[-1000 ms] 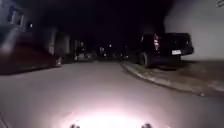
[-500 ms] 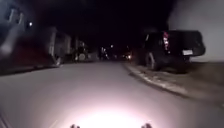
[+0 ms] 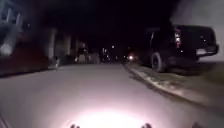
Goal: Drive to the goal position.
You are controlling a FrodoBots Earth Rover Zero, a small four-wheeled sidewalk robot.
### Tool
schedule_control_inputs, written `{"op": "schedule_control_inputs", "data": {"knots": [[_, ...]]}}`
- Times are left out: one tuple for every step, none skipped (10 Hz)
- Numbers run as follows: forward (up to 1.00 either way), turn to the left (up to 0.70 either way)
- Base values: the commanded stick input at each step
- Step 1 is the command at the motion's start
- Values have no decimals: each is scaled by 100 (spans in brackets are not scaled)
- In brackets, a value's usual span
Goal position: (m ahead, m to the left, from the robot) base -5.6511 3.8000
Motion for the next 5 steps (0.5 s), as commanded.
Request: {"op": "schedule_control_inputs", "data": {"knots": [[100,0],[100,0],[100,-16],[100,-26],[100,0]]}}
